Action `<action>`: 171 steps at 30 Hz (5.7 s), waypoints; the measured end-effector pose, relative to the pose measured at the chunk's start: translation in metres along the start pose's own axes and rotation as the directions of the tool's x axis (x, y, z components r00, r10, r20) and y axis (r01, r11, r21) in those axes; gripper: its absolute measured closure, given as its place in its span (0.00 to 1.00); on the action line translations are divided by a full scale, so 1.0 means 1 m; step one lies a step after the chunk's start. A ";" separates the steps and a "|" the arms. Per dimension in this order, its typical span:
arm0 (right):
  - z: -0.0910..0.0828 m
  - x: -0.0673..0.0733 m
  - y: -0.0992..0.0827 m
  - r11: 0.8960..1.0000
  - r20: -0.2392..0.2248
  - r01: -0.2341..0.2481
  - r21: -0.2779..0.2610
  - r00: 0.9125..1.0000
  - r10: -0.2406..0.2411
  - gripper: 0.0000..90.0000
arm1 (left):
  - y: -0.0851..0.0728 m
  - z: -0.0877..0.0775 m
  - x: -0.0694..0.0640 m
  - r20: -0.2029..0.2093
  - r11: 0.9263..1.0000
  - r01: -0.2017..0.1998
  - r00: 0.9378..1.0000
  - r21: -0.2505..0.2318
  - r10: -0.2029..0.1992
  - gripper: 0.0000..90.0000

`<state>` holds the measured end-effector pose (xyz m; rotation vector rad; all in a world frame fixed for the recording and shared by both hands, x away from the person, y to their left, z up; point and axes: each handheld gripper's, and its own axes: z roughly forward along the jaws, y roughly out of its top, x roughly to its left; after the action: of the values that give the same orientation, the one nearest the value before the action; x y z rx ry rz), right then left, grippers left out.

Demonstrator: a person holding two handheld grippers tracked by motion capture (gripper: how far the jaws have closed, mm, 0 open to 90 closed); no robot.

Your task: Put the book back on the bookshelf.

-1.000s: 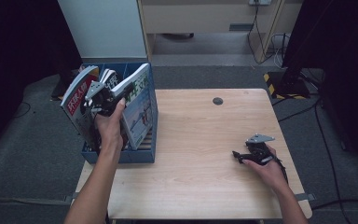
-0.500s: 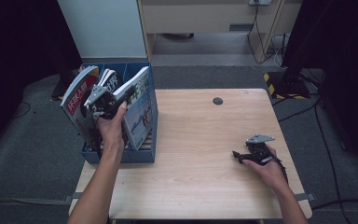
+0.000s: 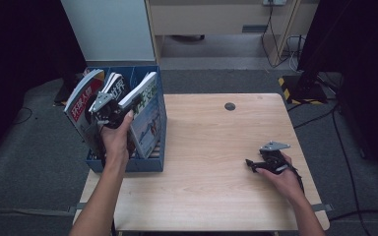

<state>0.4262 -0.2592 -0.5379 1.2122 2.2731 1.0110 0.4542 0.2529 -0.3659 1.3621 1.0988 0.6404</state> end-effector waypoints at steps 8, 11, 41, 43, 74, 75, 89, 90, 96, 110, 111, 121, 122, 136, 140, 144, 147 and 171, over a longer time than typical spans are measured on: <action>0.000 0.000 0.000 1.000 0.000 0.000 0.000 1.000 0.000 0.26 | -0.005 -0.004 0.003 -0.007 1.000 0.029 1.000 -0.011 -0.029 0.78; 0.000 0.000 0.000 1.000 0.000 0.000 0.000 1.000 0.000 0.26 | -0.007 -0.005 0.005 -0.002 0.999 0.045 0.999 -0.013 -0.045 0.77; 0.000 0.000 0.000 1.000 0.000 0.000 0.000 1.000 0.000 0.26 | -0.008 0.004 0.007 -0.035 0.998 0.024 0.999 -0.058 -0.026 0.81; 0.000 0.000 0.000 1.000 0.000 -0.001 0.000 1.000 0.001 0.26 | -0.006 0.006 0.006 -0.040 0.998 0.024 0.999 -0.059 -0.027 0.81; 0.000 0.000 0.000 1.000 0.001 -0.003 -0.001 1.000 0.003 0.26 | -0.003 0.008 0.012 -0.013 0.997 0.069 0.997 -0.025 -0.069 0.79; 0.000 0.000 0.000 1.000 0.001 -0.003 -0.001 1.000 0.003 0.26 | -0.003 0.008 0.013 -0.019 0.997 0.073 0.997 -0.023 -0.073 0.79; 0.000 0.000 0.000 1.000 0.001 -0.003 -0.001 1.000 0.003 0.26 | -0.005 0.004 0.017 -0.038 0.991 0.123 0.991 -0.060 -0.126 0.73; 0.000 0.000 0.000 1.000 0.001 -0.003 -0.001 1.000 0.003 0.26 | -0.005 0.004 0.016 -0.040 0.991 0.121 0.992 -0.061 -0.123 0.72; 0.000 0.000 0.000 1.000 0.001 -0.003 -0.001 1.000 0.003 0.26 | -0.003 0.001 0.013 -0.054 0.993 0.101 0.993 -0.055 -0.104 0.67; 0.000 0.000 0.000 1.000 0.003 -0.002 0.001 1.000 0.002 0.25 | -0.015 -0.009 0.012 -0.062 0.997 0.082 0.995 -0.014 -0.083 0.58; 0.000 0.000 0.000 1.000 0.003 -0.003 0.001 1.000 0.003 0.25 | -0.016 -0.010 0.011 -0.062 0.997 0.080 0.995 -0.015 -0.081 0.57; 0.000 0.000 0.000 1.000 0.002 -0.007 0.001 1.000 0.007 0.24 | -0.014 -0.027 0.010 -0.064 0.998 0.058 0.996 -0.038 -0.060 0.53; 0.000 0.000 0.000 1.000 0.002 -0.009 0.002 1.000 0.009 0.24 | -0.014 -0.030 0.010 -0.062 0.997 0.059 0.996 -0.040 -0.061 0.53; 0.000 0.000 0.000 1.000 0.002 -0.009 0.002 1.000 0.009 0.24 | -0.015 -0.039 0.003 -0.047 0.999 0.028 0.998 -0.032 -0.030 0.51; 0.000 0.000 0.000 1.000 0.001 -0.009 0.002 1.000 0.009 0.24 | -0.016 -0.044 0.003 -0.046 0.999 0.028 0.999 -0.032 -0.029 0.50; 0.000 0.000 0.000 1.000 0.001 -0.009 0.002 1.000 0.009 0.24 | -0.019 -0.047 0.004 -0.047 0.999 0.026 0.999 -0.023 -0.027 0.50; 0.000 0.000 0.000 1.000 0.001 -0.008 0.002 1.000 0.008 0.24 | -0.022 -0.053 0.004 -0.047 0.999 0.028 0.998 -0.030 -0.030 0.50; 0.001 0.000 0.000 1.000 0.001 -0.008 0.002 1.000 0.008 0.24 | -0.050 -0.080 -0.002 -0.019 0.999 -0.033 0.999 0.017 0.033 0.52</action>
<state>0.4269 -0.2591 -0.5380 1.2231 2.2701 1.0112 0.3710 0.2784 -0.4029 1.3933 1.1009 0.6712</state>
